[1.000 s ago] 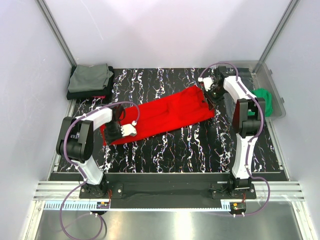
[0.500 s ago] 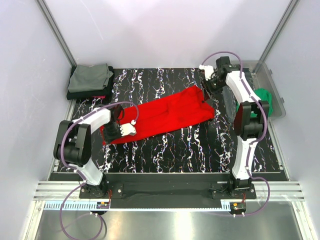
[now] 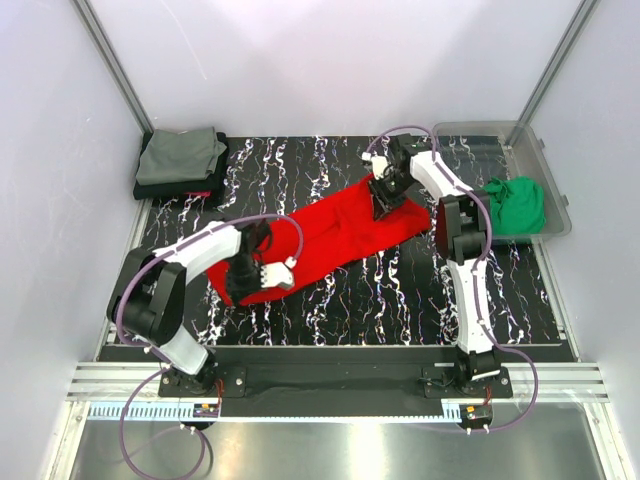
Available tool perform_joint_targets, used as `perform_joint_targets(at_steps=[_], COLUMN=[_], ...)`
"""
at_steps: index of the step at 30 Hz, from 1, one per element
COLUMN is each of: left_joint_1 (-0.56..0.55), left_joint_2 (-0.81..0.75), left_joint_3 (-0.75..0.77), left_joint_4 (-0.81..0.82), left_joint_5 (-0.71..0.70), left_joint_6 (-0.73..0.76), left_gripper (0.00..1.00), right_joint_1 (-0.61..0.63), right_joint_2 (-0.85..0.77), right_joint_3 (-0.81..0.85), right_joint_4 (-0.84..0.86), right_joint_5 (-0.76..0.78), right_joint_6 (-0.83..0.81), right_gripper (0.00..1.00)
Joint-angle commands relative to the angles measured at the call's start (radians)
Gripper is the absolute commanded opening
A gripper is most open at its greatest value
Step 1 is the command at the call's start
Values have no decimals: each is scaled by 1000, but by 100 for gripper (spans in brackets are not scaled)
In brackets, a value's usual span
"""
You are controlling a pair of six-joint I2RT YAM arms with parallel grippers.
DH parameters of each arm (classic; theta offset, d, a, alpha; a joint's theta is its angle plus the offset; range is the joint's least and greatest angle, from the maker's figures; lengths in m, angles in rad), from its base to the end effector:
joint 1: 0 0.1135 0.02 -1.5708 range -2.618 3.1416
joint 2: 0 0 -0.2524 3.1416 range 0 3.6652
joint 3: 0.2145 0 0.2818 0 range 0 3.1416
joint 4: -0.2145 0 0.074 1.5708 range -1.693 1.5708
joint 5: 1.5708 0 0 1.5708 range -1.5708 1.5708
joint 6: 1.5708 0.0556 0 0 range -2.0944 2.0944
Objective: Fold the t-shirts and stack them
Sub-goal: Fold the tshirt
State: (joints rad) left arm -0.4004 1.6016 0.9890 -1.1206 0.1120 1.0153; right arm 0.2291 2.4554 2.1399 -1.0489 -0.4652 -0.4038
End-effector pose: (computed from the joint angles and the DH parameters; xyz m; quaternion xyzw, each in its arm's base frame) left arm 0.2431 -0.1097 0.1290 -0.6436 -0.7590 0.0777 0.0603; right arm 0.5017 0.1426 0.1239 -0.3238 0.9124 0.2197 0.1199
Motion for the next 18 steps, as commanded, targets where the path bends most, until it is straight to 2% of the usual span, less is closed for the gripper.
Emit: perform_joint_targets(at_steps=[1, 6, 9, 12, 13, 15, 18], left_joint_1=[-64, -185, -245, -296, -322, -348, -399], left_joint_2=[-25, 30, 75, 103, 118, 135, 172], left_joint_3=[57, 135, 192, 230, 246, 266, 327], left_joint_4=[-85, -107, -117, -120, -120, -123, -123], left_joint_5=[113, 159, 179, 196, 196, 198, 209], left_joint_6=[-3, -17, -23, -24, -26, -30, -46], left_gripper=[0, 0, 0, 0, 0, 0, 0], right_joint_1=[16, 59, 82, 90, 95, 101, 105], right_joint_2=[16, 111, 191, 306, 376, 418, 366], right_joint_3=[101, 196, 308, 486, 623, 727, 636], right_joint_4=[9, 21, 12, -19, -51, -69, 102], right_joint_5=[29, 108, 149, 198, 230, 266, 327], right_joint_6=[31, 45, 36, 16, -6, -33, -67], right_gripper=[39, 42, 45, 49, 51, 56, 65])
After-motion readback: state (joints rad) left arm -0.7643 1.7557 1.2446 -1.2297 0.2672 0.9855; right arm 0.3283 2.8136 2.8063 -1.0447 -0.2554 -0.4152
